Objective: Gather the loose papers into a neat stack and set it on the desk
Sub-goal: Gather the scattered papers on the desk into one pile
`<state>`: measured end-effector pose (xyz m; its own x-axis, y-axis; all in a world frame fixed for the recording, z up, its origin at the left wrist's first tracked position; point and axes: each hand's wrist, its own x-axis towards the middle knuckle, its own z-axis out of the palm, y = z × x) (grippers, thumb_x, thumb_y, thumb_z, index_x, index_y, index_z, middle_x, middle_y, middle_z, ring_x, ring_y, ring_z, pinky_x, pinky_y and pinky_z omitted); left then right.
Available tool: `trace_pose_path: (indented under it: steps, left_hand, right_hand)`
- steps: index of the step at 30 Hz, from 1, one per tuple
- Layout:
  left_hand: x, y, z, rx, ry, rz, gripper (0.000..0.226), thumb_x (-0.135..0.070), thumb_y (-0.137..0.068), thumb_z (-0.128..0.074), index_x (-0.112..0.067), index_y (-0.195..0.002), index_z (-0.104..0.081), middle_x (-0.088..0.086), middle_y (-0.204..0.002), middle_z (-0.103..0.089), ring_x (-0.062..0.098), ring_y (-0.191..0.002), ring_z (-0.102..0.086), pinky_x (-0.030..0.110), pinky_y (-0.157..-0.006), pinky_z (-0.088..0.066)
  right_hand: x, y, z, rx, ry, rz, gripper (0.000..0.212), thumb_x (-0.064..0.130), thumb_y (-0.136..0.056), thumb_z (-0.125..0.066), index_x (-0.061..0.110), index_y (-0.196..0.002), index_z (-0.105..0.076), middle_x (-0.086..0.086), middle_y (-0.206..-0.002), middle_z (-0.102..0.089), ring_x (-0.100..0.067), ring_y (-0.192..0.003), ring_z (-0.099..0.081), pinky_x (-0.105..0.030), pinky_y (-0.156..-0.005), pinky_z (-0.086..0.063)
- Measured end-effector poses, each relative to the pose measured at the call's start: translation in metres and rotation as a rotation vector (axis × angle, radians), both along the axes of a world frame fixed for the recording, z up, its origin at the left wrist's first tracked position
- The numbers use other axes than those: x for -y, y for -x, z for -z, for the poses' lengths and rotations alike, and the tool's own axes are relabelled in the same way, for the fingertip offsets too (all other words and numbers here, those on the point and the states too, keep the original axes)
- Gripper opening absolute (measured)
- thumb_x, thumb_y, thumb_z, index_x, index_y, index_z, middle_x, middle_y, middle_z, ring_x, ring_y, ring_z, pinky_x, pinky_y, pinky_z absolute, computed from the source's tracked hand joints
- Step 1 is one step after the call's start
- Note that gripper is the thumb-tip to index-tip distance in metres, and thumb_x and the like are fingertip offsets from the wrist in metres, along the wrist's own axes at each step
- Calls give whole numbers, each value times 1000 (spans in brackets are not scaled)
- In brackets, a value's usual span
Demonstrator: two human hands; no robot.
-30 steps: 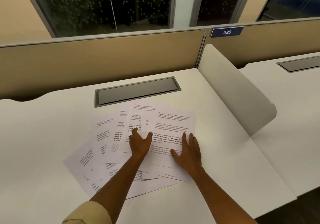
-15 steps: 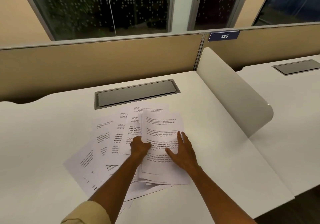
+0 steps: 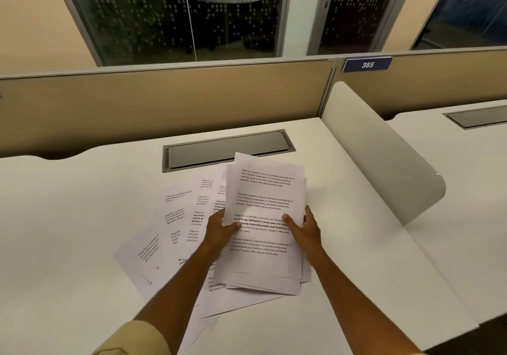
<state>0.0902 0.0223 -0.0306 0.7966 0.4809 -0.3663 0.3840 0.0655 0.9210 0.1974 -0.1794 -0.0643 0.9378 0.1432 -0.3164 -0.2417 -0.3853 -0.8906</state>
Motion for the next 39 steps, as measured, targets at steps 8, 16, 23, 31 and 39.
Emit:
trace_pose_path:
  steps: [8, 16, 23, 31, 39]
  left_hand:
    - [-17, 7, 4, -53, -33, -52, 37, -5, -86, -71, -3, -121, -61, 13, -118, -69, 35, -104, -68, 51, -90, -57]
    - [-23, 4, 3, -186, -207, -72, 36, -17, -90, -68, -4, -122, -58, 13, -124, -64, 32, -110, -63, 44, -97, -53]
    - [-39, 8, 6, -482, -558, -45, 49, -37, -89, -64, -13, -131, -54, 18, -135, -49, 35, -127, -47, 48, -105, -43]
    - [-52, 13, 9, -520, -504, -141, 69, -50, -86, -64, -12, -137, -38, 21, -137, -44, 40, -130, -40, 52, -105, -40]
    - [-64, 18, 9, -397, -336, -210, 74, -48, -84, -68, -9, -139, -36, 18, -139, -50, 39, -128, -48, 51, -104, -43]
  right_hand:
    - [-15, 1, 1, -70, -102, -30, 19, 21, -84, -74, 22, -102, -68, -2, -106, -74, -19, -93, -71, -42, -89, -58]
    - [-47, 5, -1, -24, 67, 41, 27, 16, -91, -64, 4, -115, -62, -13, -116, -67, -28, -98, -65, -32, -83, -52]
    - [-65, 5, -3, -4, 176, 29, 26, 15, -91, -63, 1, -113, -62, -15, -118, -65, -28, -99, -64, -28, -76, -48]
    - [-78, 4, -4, 10, 219, -101, 31, 16, -91, -64, 0, -117, -61, -14, -122, -66, -30, -107, -64, -36, -92, -54]
    - [-90, 9, -7, 8, 245, -192, 37, 21, -91, -64, 4, -124, -59, -12, -125, -65, -29, -111, -64, -39, -97, -53]
